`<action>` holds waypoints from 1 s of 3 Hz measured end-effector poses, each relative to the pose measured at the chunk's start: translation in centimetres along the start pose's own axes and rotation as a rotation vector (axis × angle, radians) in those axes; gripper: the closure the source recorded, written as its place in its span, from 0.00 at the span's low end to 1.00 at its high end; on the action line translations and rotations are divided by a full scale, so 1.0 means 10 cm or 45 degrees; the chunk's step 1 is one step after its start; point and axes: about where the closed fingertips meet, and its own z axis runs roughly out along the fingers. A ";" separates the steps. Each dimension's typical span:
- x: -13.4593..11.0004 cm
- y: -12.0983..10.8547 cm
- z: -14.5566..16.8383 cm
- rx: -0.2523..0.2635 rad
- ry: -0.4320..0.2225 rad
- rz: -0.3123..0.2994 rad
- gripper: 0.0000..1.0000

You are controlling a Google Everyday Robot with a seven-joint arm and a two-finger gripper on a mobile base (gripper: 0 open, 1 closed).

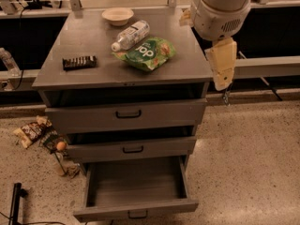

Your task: Place blue plastic bottle into bottom drawer

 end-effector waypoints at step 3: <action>0.08 -1.17 0.51 0.379 0.170 -0.445 0.00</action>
Offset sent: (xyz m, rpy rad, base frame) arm 0.1361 0.0227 0.0075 -0.2091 -0.4912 0.3064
